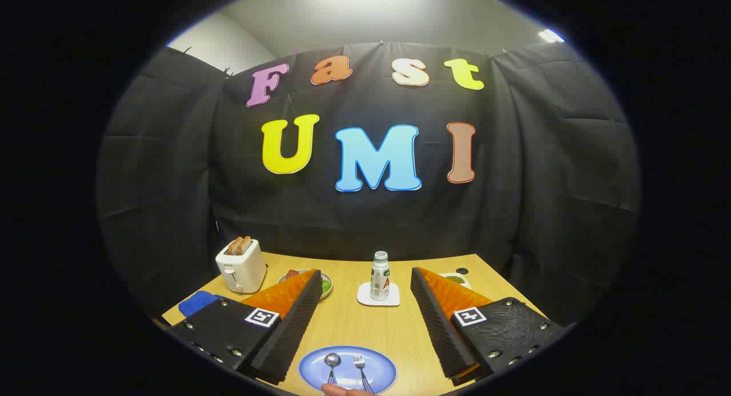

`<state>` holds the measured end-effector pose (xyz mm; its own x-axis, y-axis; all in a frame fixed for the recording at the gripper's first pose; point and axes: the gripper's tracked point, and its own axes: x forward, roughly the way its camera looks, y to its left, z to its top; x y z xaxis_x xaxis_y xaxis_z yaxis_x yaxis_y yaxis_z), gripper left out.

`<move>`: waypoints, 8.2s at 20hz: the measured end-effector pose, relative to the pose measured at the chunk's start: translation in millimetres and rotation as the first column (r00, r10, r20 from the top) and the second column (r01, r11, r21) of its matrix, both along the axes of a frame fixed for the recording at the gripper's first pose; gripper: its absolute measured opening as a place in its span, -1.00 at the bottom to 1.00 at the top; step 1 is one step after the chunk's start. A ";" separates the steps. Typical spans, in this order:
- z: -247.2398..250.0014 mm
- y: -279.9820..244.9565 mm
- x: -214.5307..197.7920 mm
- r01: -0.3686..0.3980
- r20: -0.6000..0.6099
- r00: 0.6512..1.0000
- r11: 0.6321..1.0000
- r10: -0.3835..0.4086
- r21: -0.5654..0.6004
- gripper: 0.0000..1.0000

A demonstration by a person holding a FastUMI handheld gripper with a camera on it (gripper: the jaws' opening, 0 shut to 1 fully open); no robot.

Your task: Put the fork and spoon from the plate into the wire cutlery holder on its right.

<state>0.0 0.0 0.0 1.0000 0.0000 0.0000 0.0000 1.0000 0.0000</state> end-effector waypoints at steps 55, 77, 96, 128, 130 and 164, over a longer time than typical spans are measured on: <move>-318.2 2.4 -21.2 -0.190 -0.870 0.493 0.974 -0.015 -0.125 0.35; -271.8 -84.0 -56.5 -0.408 -0.966 0.250 0.897 -0.066 -0.167 -0.95; -195.8 -230.8 -109.5 -0.310 -0.986 -0.068 0.943 -0.150 -0.122 -0.95; -208.0 -231.5 -29.9 -0.182 -0.994 -0.089 0.982 -0.070 -0.053 -0.35; -194.0 -219.4 -36.0 -0.165 -0.999 -0.014 0.985 -0.046 -0.043 -0.35; -237.4 26.8 -67.0 -0.273 -0.964 0.211 0.957 0.163 0.101 -0.31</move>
